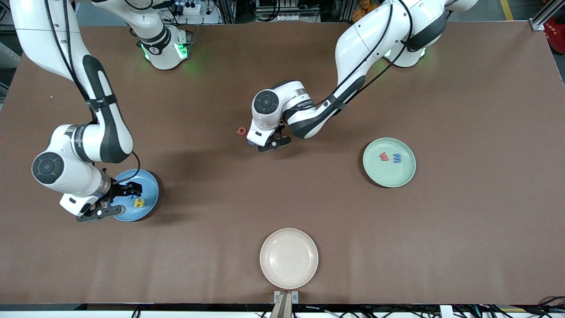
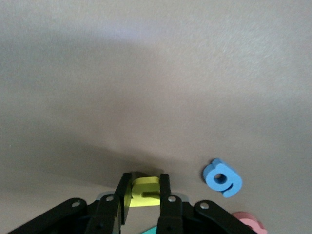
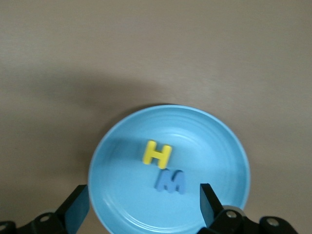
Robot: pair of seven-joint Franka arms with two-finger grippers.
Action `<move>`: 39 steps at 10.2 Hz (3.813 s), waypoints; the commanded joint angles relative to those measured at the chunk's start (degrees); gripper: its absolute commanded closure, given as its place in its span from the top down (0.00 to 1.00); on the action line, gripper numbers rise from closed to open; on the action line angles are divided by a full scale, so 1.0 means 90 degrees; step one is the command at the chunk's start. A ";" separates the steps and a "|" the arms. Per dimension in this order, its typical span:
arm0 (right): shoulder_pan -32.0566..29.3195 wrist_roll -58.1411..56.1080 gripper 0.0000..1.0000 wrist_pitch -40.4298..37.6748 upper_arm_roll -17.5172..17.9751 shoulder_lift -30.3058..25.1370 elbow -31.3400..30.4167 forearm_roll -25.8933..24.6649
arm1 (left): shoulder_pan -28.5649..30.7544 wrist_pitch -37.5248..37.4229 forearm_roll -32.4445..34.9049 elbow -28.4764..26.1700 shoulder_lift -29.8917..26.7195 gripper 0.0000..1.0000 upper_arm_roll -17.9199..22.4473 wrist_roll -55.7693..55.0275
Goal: Sort uppercase to blue plate, lowercase to green plate
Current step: 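Carry the yellow n with the left gripper over the green plate, then release the yellow n on the green plate while the right gripper reaches letters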
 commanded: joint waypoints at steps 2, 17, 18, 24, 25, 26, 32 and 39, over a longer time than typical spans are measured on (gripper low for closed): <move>0.0393 0.0335 1.00 -0.0001 0.0000 0.0079 -0.0007 0.0099 | 0.0098 -0.0020 -0.0039 -0.0030 -0.0254 0.10 0.0028 0.0237; 0.0852 0.1124 1.00 -0.0001 0.0010 0.0089 -0.0056 0.0500 | 0.3621 -0.2225 -0.0185 -0.0645 -0.1934 0.10 -0.0929 0.2315; 0.0969 0.1271 1.00 -0.0001 0.0010 0.0089 -0.0085 0.0500 | 0.3914 -0.2566 -0.0272 -0.0684 -0.2012 0.09 -0.0920 0.2723; 0.1720 0.1701 1.00 0.0661 0.0010 -0.0602 -0.1449 0.0812 | 0.5030 -0.3195 -0.0312 -0.1454 -0.2062 0.09 -0.0628 0.4407; 0.1925 0.1924 1.00 0.0740 0.0010 -0.0788 -0.1665 0.0832 | 0.5040 -0.3069 -0.0312 -0.1717 -0.1984 0.09 -0.0607 0.4407; 0.2217 0.2226 1.00 0.0741 0.0010 -0.0935 -0.1783 0.0822 | 0.5040 -0.2835 -0.0322 -0.1932 -0.1964 0.09 -0.0559 0.4397; 0.3556 0.3546 1.00 0.0731 0.0000 -0.1025 -0.1843 0.0822 | 0.4972 -0.1544 -0.0498 -0.2637 -0.1866 0.19 -0.0490 0.3919; 0.3919 0.3557 1.00 0.0741 0.0010 -0.0966 -0.2496 0.0822 | 0.4962 -0.1544 -0.0439 -0.2579 -0.1847 0.53 -0.0480 0.3997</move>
